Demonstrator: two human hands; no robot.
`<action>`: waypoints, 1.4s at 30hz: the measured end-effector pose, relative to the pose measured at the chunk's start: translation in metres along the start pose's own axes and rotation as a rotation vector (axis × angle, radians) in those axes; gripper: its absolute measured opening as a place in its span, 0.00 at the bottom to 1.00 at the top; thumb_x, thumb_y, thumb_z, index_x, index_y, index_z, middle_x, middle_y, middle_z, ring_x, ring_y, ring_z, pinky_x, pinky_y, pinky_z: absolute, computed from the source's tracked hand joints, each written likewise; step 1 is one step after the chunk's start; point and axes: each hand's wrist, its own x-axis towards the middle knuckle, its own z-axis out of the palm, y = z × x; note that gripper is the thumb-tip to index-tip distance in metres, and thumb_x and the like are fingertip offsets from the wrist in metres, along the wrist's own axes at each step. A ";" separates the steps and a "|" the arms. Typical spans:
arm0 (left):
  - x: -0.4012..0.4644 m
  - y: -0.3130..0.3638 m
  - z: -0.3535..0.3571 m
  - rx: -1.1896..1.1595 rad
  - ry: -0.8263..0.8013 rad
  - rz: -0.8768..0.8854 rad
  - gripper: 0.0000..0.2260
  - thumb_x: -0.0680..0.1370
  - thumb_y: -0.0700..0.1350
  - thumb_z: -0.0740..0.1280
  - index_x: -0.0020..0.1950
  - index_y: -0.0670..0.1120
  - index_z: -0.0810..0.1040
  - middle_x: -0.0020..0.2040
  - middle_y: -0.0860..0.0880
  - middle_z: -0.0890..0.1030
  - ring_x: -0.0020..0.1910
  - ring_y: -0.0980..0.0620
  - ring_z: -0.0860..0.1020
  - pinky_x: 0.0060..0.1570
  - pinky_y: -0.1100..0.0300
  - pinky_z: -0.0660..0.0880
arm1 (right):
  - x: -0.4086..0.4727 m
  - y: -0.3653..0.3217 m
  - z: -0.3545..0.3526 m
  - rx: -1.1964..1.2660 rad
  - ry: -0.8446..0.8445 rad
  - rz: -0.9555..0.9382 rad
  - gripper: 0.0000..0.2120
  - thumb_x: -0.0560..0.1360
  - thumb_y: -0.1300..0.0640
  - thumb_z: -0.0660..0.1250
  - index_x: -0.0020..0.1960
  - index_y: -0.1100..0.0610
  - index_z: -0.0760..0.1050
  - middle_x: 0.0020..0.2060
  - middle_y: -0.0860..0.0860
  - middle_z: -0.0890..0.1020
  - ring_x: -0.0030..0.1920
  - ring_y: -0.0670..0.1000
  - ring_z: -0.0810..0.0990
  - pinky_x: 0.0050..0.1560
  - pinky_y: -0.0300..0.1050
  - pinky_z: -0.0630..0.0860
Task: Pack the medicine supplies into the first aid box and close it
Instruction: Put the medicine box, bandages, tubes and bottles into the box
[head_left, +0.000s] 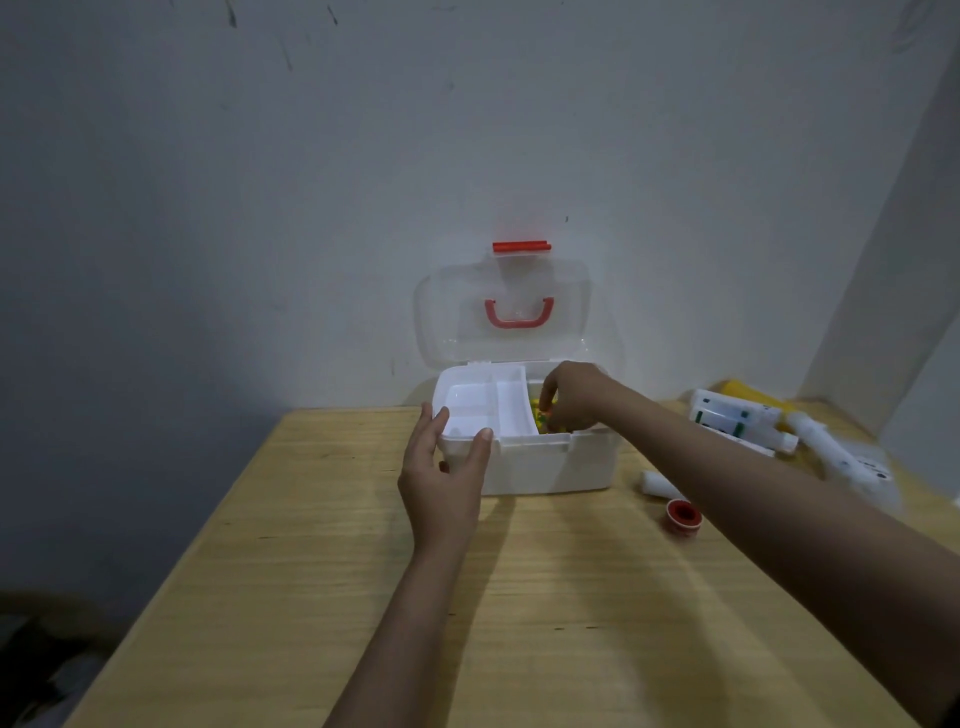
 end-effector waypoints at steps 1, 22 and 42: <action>0.000 0.000 0.000 0.000 -0.001 0.001 0.22 0.70 0.45 0.74 0.64 0.48 0.75 0.71 0.52 0.70 0.70 0.53 0.68 0.59 0.46 0.76 | -0.001 -0.001 0.000 0.040 0.003 -0.004 0.12 0.66 0.57 0.74 0.49 0.56 0.82 0.34 0.47 0.79 0.34 0.45 0.78 0.36 0.37 0.77; 0.001 -0.004 0.001 -0.010 0.011 -0.012 0.23 0.70 0.46 0.74 0.64 0.48 0.75 0.71 0.52 0.70 0.68 0.53 0.69 0.59 0.47 0.76 | -0.088 0.127 -0.047 0.390 0.439 0.102 0.09 0.69 0.61 0.72 0.50 0.58 0.81 0.43 0.56 0.85 0.38 0.49 0.80 0.40 0.41 0.73; -0.002 -0.002 0.002 -0.014 0.022 0.001 0.23 0.71 0.46 0.73 0.65 0.45 0.74 0.71 0.51 0.70 0.68 0.53 0.70 0.61 0.52 0.74 | -0.148 0.239 0.022 0.289 0.781 0.391 0.10 0.70 0.60 0.68 0.51 0.61 0.81 0.44 0.61 0.83 0.44 0.59 0.80 0.43 0.44 0.69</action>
